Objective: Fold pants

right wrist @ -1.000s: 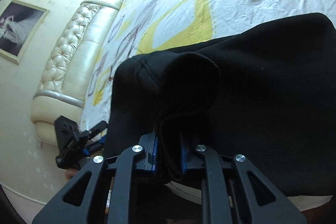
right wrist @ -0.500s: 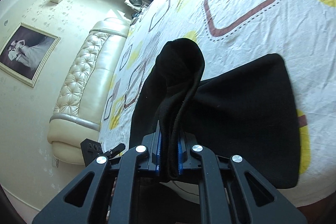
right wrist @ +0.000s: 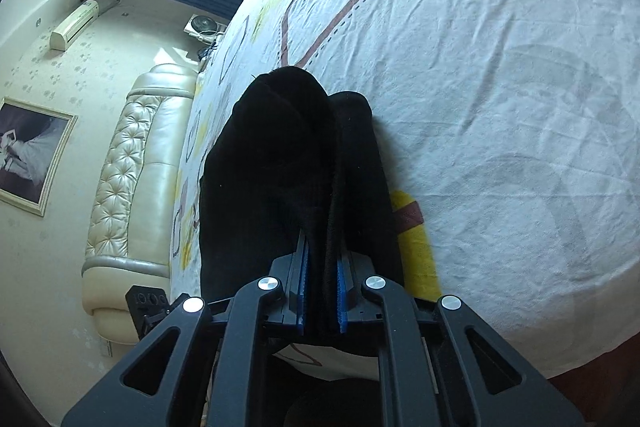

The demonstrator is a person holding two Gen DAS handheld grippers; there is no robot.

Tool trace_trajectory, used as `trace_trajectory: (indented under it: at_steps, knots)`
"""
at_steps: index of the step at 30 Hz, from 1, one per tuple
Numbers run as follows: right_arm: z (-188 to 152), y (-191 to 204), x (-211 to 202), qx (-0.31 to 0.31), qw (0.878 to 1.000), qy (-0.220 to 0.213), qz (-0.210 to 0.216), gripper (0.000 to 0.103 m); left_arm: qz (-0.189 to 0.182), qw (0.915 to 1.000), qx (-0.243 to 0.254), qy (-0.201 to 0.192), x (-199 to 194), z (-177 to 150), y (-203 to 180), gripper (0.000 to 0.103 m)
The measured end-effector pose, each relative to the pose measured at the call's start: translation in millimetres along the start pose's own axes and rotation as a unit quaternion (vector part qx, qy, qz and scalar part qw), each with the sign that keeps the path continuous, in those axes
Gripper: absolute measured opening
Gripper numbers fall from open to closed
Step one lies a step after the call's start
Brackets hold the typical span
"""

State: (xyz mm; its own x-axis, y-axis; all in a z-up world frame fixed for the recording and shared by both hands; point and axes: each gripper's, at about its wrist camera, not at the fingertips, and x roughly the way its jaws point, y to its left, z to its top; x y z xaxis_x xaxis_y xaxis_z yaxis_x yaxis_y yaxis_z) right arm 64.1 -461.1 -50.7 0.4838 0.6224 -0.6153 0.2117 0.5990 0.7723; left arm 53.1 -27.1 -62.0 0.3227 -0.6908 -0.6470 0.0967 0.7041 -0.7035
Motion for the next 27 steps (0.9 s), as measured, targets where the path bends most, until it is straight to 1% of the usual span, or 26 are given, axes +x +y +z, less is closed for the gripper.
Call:
trace_trajectory:
  at_steps: [1,2,4,5,6,7,9,14,16,17,19,20,22,24,26,27]
  knots:
    - [0,-1,-3,0.004,1.0,-0.001,0.0,0.014,-0.002,1.0,-0.005,0.002,1,-1,2,0.091]
    - [1,-3,-9,0.01,1.0,-0.007,0.001,0.02,-0.006,0.9999,-0.012,0.002,1,-1,4,0.091]
    - [1,-10,-17,0.028,1.0,-0.012,0.009,0.041,-0.015,0.9996,-0.025,0.0,1,1,8,0.091]
    - [1,-14,-21,0.038,0.999,-0.017,0.002,0.071,-0.02,0.9993,-0.032,0.0,1,2,11,0.091]
    - [-4,-17,-26,0.044,0.999,-0.027,-0.013,0.077,-0.024,0.999,-0.038,0.0,1,2,12,0.091]
    - [-6,-21,-28,0.044,0.998,-0.033,-0.018,0.077,-0.029,0.9986,-0.043,-0.001,1,4,14,0.091]
    - [-10,-28,-26,0.049,0.999,-0.021,-0.006,0.077,-0.038,0.998,-0.05,-0.002,0,4,17,0.091]
    - [-19,-29,-11,0.052,0.998,0.001,0.04,0.077,-0.061,0.9965,-0.056,0.003,1,2,20,0.091]
    - [-22,-25,-2,0.057,0.996,0.024,0.072,0.077,-0.073,0.9954,-0.061,0.008,4,0,17,0.091]
    - [-23,-22,5,0.056,0.995,0.035,0.079,0.079,-0.076,0.9951,-0.063,0.009,4,-1,17,0.091]
    - [-27,-15,14,0.041,0.997,0.036,0.059,0.079,-0.076,0.9949,-0.066,0.008,5,-2,18,0.091]
    - [-29,-12,18,0.037,0.997,0.034,0.055,0.081,-0.077,0.9948,-0.066,0.008,5,-2,19,0.091]
    - [-28,-8,21,0.036,0.997,0.03,0.056,0.083,-0.082,0.9943,-0.068,0.007,4,-2,19,0.091]
    - [-26,-5,21,0.038,0.997,0.033,0.059,0.083,-0.096,0.9927,-0.072,0.01,5,-3,18,0.091]
    - [-25,-8,20,0.04,0.997,0.033,0.064,0.08,-0.116,0.9899,-0.079,0.015,7,-3,19,0.091]
    - [-25,-14,16,0.041,0.997,0.033,0.061,0.074,-0.12,0.9892,-0.083,0.016,9,-4,19,0.091]
